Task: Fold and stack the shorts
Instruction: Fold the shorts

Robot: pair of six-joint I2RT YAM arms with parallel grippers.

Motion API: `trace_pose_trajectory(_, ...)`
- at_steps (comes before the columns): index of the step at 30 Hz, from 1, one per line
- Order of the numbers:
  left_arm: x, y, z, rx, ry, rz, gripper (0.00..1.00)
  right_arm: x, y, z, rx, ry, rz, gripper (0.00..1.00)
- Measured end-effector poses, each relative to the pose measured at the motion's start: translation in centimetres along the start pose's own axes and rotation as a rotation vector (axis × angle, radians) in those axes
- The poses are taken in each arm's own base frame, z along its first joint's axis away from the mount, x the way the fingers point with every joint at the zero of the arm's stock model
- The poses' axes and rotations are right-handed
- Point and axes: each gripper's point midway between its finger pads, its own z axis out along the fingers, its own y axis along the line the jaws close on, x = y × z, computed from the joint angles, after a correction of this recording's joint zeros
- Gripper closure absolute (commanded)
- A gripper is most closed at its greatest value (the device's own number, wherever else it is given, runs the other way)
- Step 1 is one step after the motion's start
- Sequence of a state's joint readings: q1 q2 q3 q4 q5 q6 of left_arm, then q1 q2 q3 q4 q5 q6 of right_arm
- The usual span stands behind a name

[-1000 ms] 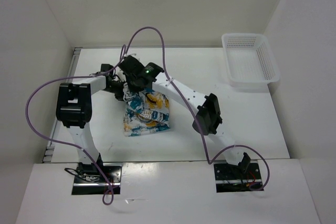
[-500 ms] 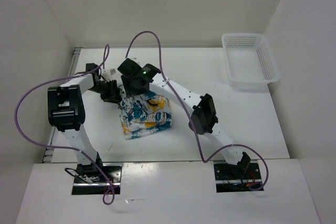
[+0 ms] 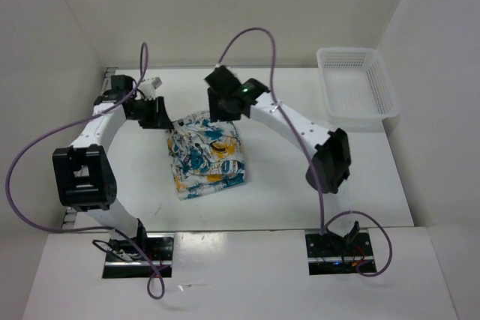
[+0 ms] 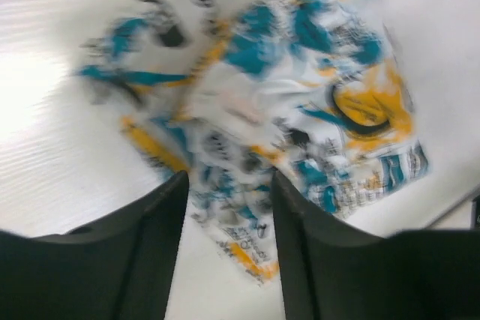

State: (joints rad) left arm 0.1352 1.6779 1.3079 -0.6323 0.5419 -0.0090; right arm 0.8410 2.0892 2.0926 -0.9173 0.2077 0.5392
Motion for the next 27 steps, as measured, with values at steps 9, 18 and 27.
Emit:
trace_pose_trajectory(9,5.3,-6.3,3.2,0.125,0.099,0.135,0.29,-3.9,-11.2,-2.8,0.101,-0.107,0.206,0.33)
trace_pose_trajectory(18,6.4,-4.9,6.8,0.094,0.133,0.152,0.36,-1.5,-11.6,-1.5,0.102,-0.046,0.201,0.33)
trace_pose_trajectory(27,6.7,-4.1,6.4,0.014,0.117,0.182,0.44,-1.3,-11.8,-2.0,0.085,-0.055,0.208,0.33)
